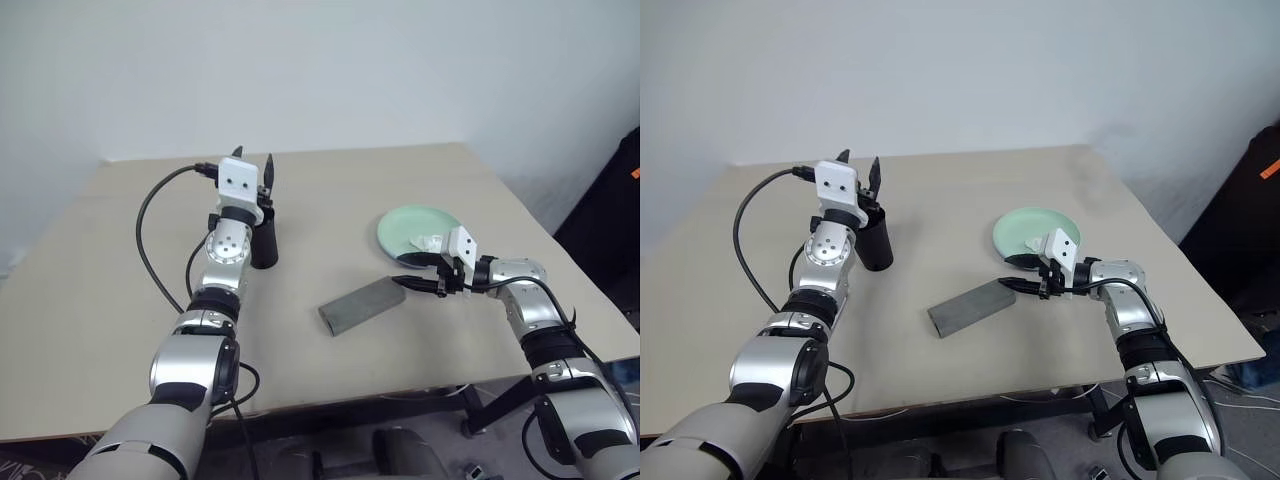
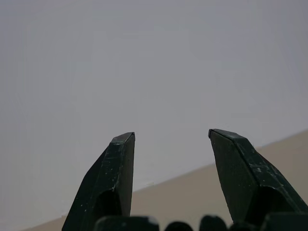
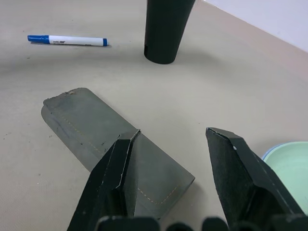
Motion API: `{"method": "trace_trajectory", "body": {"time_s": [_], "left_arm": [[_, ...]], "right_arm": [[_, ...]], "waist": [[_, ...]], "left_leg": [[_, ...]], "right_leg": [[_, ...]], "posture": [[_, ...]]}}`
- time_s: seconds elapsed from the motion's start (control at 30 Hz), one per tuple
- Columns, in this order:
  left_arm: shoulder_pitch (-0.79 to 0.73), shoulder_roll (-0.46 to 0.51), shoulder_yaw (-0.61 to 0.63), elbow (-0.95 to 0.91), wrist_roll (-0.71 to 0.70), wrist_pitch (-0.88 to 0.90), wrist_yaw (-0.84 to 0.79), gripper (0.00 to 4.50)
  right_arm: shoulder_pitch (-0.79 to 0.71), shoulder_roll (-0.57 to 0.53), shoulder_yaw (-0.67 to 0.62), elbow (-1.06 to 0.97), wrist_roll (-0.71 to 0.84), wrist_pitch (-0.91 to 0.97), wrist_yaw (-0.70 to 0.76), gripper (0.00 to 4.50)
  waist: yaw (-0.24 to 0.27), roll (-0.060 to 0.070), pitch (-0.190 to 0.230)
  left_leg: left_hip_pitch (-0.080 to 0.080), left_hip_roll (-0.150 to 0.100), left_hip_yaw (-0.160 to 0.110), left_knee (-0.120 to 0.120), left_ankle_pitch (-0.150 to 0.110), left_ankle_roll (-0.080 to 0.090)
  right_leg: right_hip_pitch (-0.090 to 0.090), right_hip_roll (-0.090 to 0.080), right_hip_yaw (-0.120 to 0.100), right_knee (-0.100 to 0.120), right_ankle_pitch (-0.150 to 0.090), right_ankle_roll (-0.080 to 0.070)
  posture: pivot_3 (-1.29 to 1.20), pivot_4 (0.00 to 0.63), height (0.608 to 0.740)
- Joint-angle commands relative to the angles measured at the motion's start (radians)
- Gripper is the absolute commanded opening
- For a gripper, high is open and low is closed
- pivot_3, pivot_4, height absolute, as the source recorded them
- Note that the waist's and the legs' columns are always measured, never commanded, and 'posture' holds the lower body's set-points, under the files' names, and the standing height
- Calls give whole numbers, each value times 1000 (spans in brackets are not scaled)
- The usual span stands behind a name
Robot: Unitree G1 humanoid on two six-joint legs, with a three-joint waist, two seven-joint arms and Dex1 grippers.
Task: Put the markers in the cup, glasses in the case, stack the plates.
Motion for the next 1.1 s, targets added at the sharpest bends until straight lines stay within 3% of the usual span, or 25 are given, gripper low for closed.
{"method": "trace_trajectory", "body": {"time_s": [0.03, 0.23, 0.37, 0.53, 0.67, 0.8, 1.1], "left_arm": [[44, 39, 44, -236, -66, 224, -25, 2543], [242, 164, 99, -818, -193, 893, -101, 2543], [322, 242, 170, -1099, -318, 1328, -119, 2543], [367, 314, 217, -1328, -396, 1670, -134, 2543], [396, 351, 226, -1403, -451, 1912, -167, 2543], [497, 378, 184, -1420, -456, 2028, -188, 2543], [625, 330, 53, -1357, -396, 2015, -157, 2543]], "right_arm": [[-21, -5, -21, -24, 18, -9, -2, 2324], [-33, -3, -17, -3, 15, -14, 9, 2324], [-48, 6, -10, 23, 11, -23, 19, 2324], [-76, 20, -2, 66, 3, -39, 33, 2324], [-101, 28, -1, 99, -2, -52, 40, 2324], [-113, 36, 4, 122, -8, -66, 41, 2324], [-105, 41, -1, 131, -18, -80, 36, 2324]], "waist": [[-2, 0, 0], [-6, 0, 0], [0, 0, 0], [-2, 0, 0], [-3, 0, 0], [-11, 0, 0], [-13, -2, 0]], "left_leg": [[0, 0, 0, 0, 0, 0], [0, 2, 0, 0, -1, -2], [0, 2, -1, 0, -1, -2], [1, 1, -2, 0, -1, -2], [1, 2, -2, 0, -1, -3], [3, 2, -1, -2, -1, -4], [2, 2, -2, -2, -1, -9]], "right_leg": [[0, 0, 0, 0, 0, 0], [-2, 1, 0, 2, 0, 0], [-2, 1, -1, 2, 0, 0], [-1, 0, -1, 2, -1, 0], [-1, 1, -1, 2, -1, -2], [-1, 1, -1, 3, -2, -2], [-1, 1, -1, 2, -2, -3]], "posture": [[0, 0, 740], [0, 0, 740], [0, 0, 740], [0, 0, 740], [0, 0, 740], [0, 0, 740], [0, 0, 740]]}}
